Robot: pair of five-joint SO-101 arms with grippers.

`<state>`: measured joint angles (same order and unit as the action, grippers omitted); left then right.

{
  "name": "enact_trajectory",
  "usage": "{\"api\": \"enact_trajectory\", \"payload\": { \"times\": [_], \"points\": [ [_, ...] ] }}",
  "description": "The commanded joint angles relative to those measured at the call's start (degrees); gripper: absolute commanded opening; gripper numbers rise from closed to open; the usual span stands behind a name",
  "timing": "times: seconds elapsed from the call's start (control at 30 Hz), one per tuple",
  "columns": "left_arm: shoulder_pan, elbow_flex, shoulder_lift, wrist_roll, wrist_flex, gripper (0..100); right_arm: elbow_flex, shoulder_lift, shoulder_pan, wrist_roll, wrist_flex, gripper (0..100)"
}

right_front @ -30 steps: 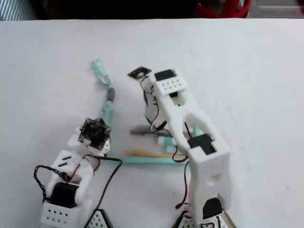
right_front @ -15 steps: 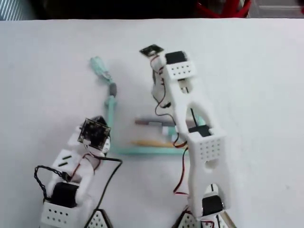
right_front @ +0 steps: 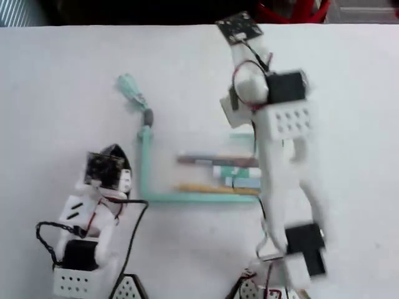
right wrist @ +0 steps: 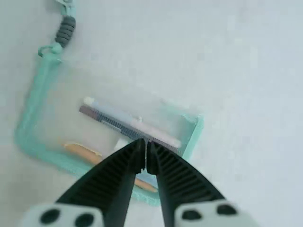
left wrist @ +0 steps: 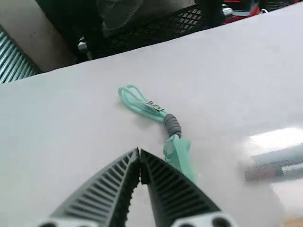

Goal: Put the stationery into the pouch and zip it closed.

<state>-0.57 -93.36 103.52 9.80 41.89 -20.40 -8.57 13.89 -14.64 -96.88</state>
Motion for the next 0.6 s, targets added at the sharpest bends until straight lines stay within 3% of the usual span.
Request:
{"api": "enact_trajectory", "payload": {
  "times": [0.0, 0.1, 0.27, 0.57],
  "points": [
    [-4.4, 12.0, 0.5, -6.4, 5.6, 9, 9.3, -22.4, -0.2, 0.5, 4.1, 1.9],
    [-4.3, 21.5, 0.5, -6.1, 14.1, 9, 19.1, -38.4, -0.2, 0.3, 7.7, 1.9],
    [-4.3, 31.6, 0.5, -1.6, 15.8, 9, 32.1, -62.0, -0.2, -2.5, 11.7, 1.9],
    [-4.6, 51.8, 0.7, -1.1, 28.4, 9, 40.4, -90.8, -0.6, -4.3, 9.7, 1.9]
  ]
}}
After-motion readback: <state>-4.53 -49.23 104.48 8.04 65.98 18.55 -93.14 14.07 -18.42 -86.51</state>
